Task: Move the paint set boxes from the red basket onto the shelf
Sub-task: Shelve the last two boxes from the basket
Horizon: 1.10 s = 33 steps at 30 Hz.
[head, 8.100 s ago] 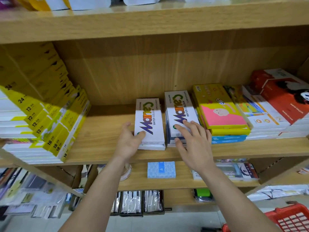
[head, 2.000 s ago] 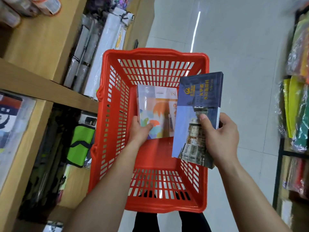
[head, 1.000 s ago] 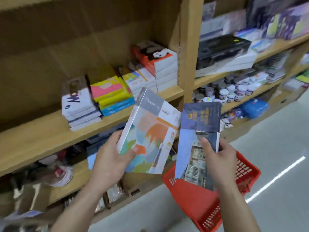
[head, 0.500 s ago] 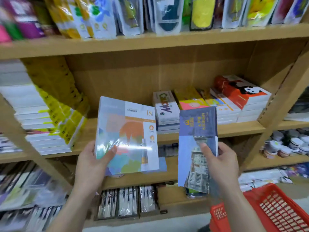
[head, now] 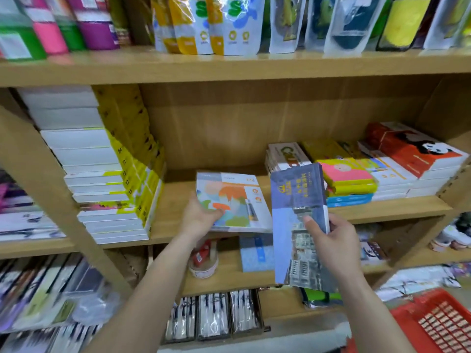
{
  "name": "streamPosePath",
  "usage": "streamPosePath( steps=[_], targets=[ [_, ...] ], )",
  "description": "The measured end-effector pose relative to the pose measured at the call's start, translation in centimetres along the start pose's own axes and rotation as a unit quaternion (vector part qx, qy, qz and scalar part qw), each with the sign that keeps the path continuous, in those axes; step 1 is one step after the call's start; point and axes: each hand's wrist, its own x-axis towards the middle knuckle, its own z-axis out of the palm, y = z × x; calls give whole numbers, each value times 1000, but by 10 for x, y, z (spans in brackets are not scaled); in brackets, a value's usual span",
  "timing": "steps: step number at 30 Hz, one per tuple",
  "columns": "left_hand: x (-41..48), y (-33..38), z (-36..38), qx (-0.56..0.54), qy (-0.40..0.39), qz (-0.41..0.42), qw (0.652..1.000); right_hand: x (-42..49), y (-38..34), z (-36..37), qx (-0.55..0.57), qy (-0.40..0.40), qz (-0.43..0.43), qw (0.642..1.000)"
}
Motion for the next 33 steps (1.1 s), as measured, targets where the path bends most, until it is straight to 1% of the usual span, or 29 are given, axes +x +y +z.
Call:
streamPosePath(
  steps=[2,3,5,6,8,10,12,15,18,20,21,22,23,24,25,26,27,29,31,33],
  targets=[
    [9,-1,5,108,-21,8,994,3,0,1,-2,-6,1,1000],
    [11,-2,7,176,-34,0,984,6,1,1,-1,-9,4,1000],
    [9,-6,13,300,-61,-14,952,12,5,-1,1,-11,9,1000],
    [8,-8,16,349,-66,1,935,16,8,-3,1,-11,10,1000],
    [7,-14,25,421,-58,66,903,24,14,-6,9,-12,18,1000],
    [9,-15,31,449,-70,124,882,31,18,-8,24,-14,28,999],
    [12,-17,35,444,-89,142,880,37,20,-10,30,-16,28,999],
    [20,-21,31,438,-73,126,887,46,22,-13,44,-32,35,998],
    [25,-16,29,428,-20,119,896,56,18,-15,70,-47,48,995],
    [16,-8,39,388,30,149,909,63,12,-16,102,-48,60,992],
    [7,-3,47,347,44,177,920,67,8,-16,115,-49,69,990],
    [-3,4,58,296,33,202,933,71,5,-16,123,-51,78,988],
    [-15,11,68,241,-7,215,946,75,2,-17,130,-51,88,986],
    [-25,18,80,185,-67,213,957,80,-1,-17,137,-49,97,985],
    [-34,24,92,137,-123,202,962,84,-4,-18,145,-46,108,982],
    [-41,29,103,109,-157,195,962,89,-7,-19,157,-43,119,979],
    [-43,33,115,98,-164,200,961,96,-9,-21,174,-41,127,976],
    [-44,41,127,83,-133,209,965,108,-12,-23,213,-61,130,966],
    [-35,53,137,47,-92,186,977,121,-15,-27,236,-89,129,959],
    [-20,66,146,9,-60,154,986,135,-15,-31,215,-113,125,962]
  ],
)
